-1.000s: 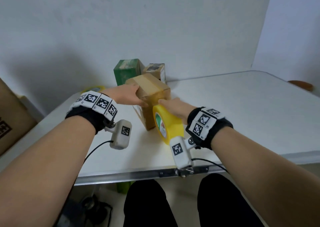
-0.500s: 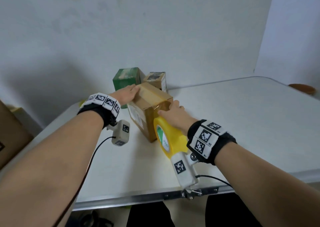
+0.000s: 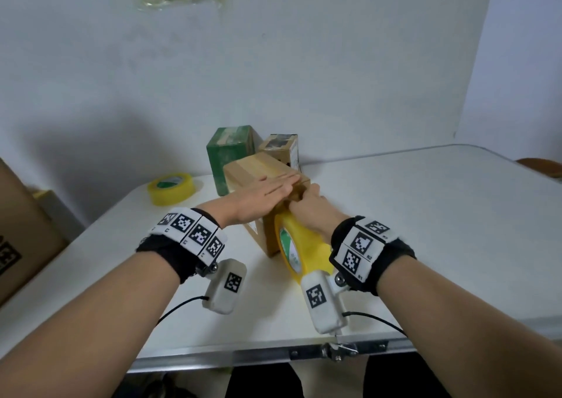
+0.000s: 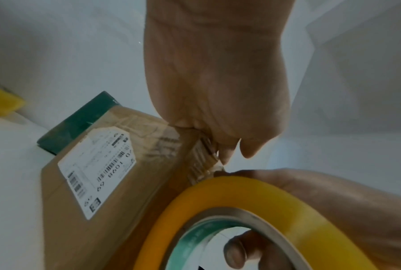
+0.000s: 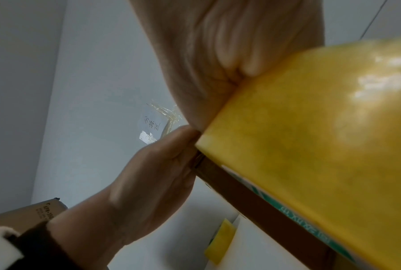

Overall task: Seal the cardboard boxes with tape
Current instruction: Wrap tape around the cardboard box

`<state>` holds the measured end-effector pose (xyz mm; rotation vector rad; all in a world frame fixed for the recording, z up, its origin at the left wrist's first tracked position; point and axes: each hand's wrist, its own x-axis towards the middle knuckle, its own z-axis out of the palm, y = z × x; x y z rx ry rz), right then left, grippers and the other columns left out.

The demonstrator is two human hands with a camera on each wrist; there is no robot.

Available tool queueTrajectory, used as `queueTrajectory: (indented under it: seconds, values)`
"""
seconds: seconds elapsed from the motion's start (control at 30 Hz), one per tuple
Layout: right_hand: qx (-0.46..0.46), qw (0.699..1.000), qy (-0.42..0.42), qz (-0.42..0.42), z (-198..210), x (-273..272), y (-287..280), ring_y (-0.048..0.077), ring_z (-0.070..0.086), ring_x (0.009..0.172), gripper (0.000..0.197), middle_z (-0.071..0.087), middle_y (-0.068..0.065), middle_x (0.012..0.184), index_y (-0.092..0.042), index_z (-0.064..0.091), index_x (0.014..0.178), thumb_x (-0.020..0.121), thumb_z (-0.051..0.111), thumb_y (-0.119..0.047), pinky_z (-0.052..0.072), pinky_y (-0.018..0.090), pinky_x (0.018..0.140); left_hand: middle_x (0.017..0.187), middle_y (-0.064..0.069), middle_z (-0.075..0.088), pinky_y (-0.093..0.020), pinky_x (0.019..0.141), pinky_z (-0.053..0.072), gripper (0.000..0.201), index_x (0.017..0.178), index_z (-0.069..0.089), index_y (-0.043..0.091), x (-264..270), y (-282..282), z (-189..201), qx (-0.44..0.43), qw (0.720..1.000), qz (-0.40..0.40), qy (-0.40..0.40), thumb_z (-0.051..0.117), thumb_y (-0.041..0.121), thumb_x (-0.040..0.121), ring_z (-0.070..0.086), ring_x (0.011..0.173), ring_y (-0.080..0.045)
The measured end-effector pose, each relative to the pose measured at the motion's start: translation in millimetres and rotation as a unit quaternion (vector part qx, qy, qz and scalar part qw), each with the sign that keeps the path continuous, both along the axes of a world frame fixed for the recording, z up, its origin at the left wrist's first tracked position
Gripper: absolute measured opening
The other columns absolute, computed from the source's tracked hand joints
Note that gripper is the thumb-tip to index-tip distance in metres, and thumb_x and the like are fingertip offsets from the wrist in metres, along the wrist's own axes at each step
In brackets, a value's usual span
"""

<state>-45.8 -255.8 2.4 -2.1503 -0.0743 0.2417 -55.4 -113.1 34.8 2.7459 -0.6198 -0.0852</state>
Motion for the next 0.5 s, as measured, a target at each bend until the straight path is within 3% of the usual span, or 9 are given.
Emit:
queueTrajectory:
  seconds: [0.07, 0.13, 0.23, 0.33, 0.4, 0.5]
  values:
    - [0.009, 1.0, 0.005, -0.005, -1, 0, 0, 0.039, 0.044, 0.129, 0.063, 0.038, 0.023, 0.144, -0.007, 0.017, 0.147, 0.095, 0.045, -0.029, 0.038, 0.044, 0.108, 0.15, 0.009, 0.039, -0.019, 0.107, 0.028, 0.039, 0.145, 0.037, 0.028, -1, 2, 1, -0.065, 0.998, 0.011, -0.002, 0.032, 0.028, 0.106, 0.035, 0.135, -0.005]
    - [0.017, 1.0, 0.005, -0.009, -2, -1, 0, 0.039, 0.047, 0.125, 0.067, 0.041, 0.023, 0.142, -0.009, 0.017, 0.147, 0.093, 0.047, -0.034, 0.04, 0.046, 0.106, 0.144, 0.009, 0.046, -0.014, 0.1, 0.036, 0.032, 0.135, 0.047, 0.025, -2, 5, 1, -0.107, 0.993, 0.034, -0.019, 0.042, 0.023, 0.103, 0.043, 0.126, -0.003]
    - [0.022, 1.0, 0.0, -0.013, -1, -2, 1, 0.038, 0.05, 0.123, 0.07, 0.044, 0.021, 0.141, -0.012, 0.019, 0.147, 0.091, 0.051, -0.041, 0.042, 0.047, 0.105, 0.156, 0.012, 0.032, -0.029, 0.117, 0.024, 0.044, 0.145, 0.042, 0.032, 2, 19, -5, -0.006, 0.998, 0.028, -0.062, 0.047, 0.032, 0.101, 0.029, 0.138, -0.003]
    - [0.022, 1.0, 0.006, -0.01, -2, -1, 0, 0.036, 0.049, 0.125, 0.07, 0.045, 0.019, 0.141, -0.013, 0.02, 0.147, 0.092, 0.052, -0.042, 0.041, 0.046, 0.106, 0.16, 0.015, 0.017, -0.05, 0.121, 0.012, 0.061, 0.149, 0.023, 0.048, 4, 34, -19, 0.049, 0.996, 0.027, -0.068, 0.052, 0.039, 0.096, 0.006, 0.15, -0.018]
    - [0.024, 1.0, 0.005, 0.0, -2, -3, -3, 0.035, 0.046, 0.127, 0.067, 0.045, 0.017, 0.142, -0.014, 0.024, 0.146, 0.092, 0.052, -0.043, 0.039, 0.046, 0.108, 0.162, 0.009, 0.016, -0.05, 0.12, 0.015, 0.069, 0.151, 0.019, 0.044, 3, 40, -25, 0.045, 0.995, 0.029, -0.09, 0.058, 0.034, 0.095, 0.005, 0.15, -0.023]
    - [0.033, 0.999, 0.008, 0.024, -3, -7, -11, 0.034, 0.044, 0.132, 0.065, 0.043, 0.014, 0.144, -0.007, 0.031, 0.148, 0.098, 0.049, -0.045, 0.037, 0.039, 0.111, 0.162, -0.004, 0.015, -0.046, 0.119, 0.021, 0.071, 0.152, 0.017, 0.04, 3, 38, -26, 0.059, 0.991, 0.062, -0.107, 0.056, 0.043, 0.094, 0.01, 0.15, -0.024]
